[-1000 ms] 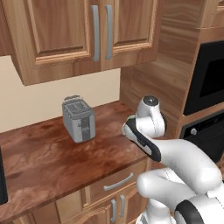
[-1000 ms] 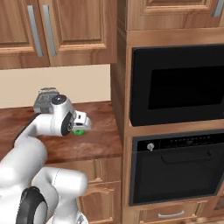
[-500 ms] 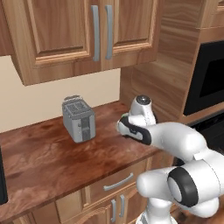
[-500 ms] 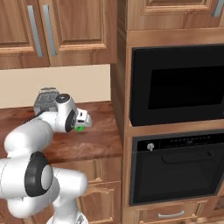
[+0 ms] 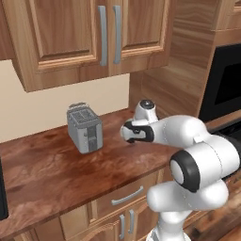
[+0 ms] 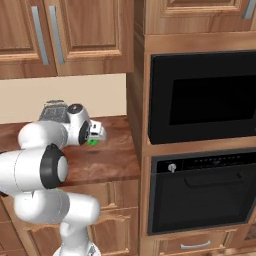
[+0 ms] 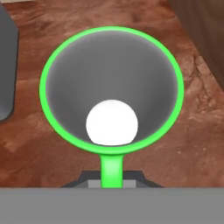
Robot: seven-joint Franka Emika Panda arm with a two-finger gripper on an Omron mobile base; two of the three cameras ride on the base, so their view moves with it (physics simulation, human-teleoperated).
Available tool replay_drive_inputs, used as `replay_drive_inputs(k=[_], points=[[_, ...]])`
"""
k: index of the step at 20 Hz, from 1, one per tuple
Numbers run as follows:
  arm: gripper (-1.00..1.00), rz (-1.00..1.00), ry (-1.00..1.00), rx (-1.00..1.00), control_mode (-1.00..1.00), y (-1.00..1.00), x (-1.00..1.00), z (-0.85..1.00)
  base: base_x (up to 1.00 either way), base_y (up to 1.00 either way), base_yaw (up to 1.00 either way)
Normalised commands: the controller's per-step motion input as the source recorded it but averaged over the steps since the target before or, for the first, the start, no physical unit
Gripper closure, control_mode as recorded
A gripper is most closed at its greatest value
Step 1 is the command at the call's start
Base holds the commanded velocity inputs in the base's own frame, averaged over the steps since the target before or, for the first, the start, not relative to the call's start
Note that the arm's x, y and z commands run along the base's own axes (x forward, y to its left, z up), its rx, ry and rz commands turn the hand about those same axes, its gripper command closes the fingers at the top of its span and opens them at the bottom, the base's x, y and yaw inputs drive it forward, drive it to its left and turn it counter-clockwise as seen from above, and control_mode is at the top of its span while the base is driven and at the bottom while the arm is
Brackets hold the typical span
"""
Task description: Clear the mugs and bowl far away from the sink.
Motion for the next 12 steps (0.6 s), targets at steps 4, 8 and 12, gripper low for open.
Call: replay_drive_inputs(k=[4, 8, 12], points=[[1.0, 0.0, 0.0, 0.0, -1.0, 0.06, 0.32, -0.05, 0.0, 0.0, 0.0], [1.0, 0.0, 0.0, 0.0, -1.0, 0.11, 0.26, -0.12, 0.0, 0.0, 0.0], [1.0, 0.0, 0.0, 0.0, -1.0, 0.06, 0.25, -0.17, 0.0, 0.0, 0.0]])
